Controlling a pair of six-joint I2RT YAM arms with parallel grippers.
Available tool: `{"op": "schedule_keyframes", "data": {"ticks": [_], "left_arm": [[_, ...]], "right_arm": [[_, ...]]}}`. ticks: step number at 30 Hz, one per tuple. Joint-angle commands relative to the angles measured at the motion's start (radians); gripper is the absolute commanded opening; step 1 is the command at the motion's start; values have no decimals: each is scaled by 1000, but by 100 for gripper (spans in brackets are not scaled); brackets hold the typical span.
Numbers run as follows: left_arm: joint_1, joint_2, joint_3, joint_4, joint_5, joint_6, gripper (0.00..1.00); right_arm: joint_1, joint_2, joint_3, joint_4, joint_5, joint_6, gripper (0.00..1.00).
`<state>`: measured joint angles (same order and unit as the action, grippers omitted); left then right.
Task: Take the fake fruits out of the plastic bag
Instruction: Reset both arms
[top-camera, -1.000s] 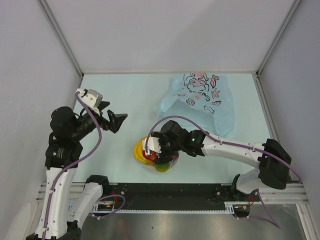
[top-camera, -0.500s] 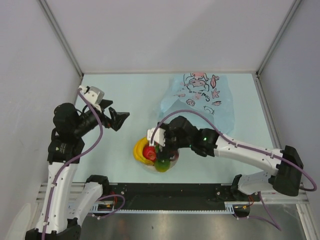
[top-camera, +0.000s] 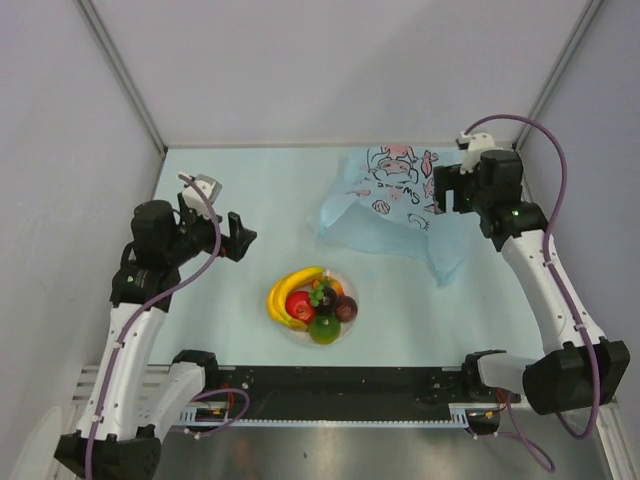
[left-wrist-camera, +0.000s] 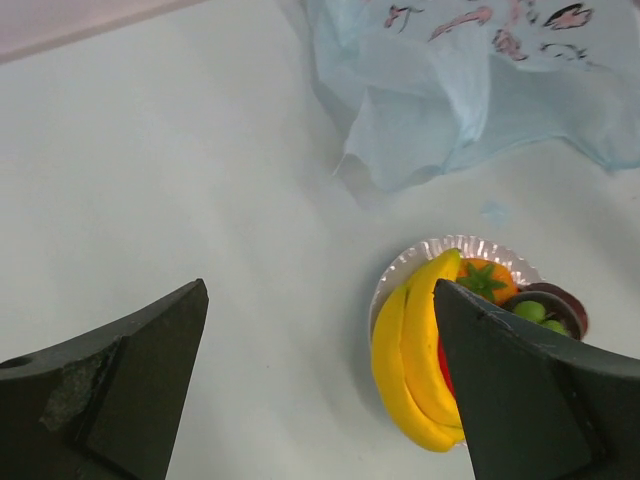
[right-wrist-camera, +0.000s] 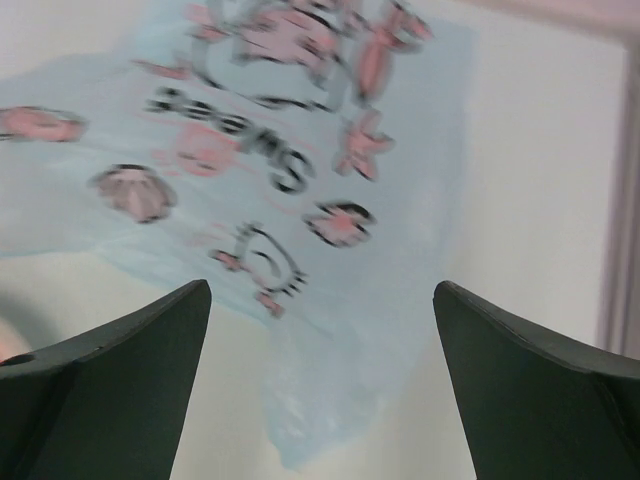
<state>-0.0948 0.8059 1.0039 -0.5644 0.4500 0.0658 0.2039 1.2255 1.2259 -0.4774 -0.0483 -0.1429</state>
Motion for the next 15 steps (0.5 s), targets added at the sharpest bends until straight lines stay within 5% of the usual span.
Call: {"op": "schedule_keyframes", "data": {"ticks": [1, 15], "left_arm": [[9, 16, -56, 18, -128, 11, 100], [46, -71, -255, 77, -169, -95, 100]], "right_arm": [[-87, -18, 26, -206, 188, 138, 99], [-227, -208, -146, -239, 57, 207, 100]]}}
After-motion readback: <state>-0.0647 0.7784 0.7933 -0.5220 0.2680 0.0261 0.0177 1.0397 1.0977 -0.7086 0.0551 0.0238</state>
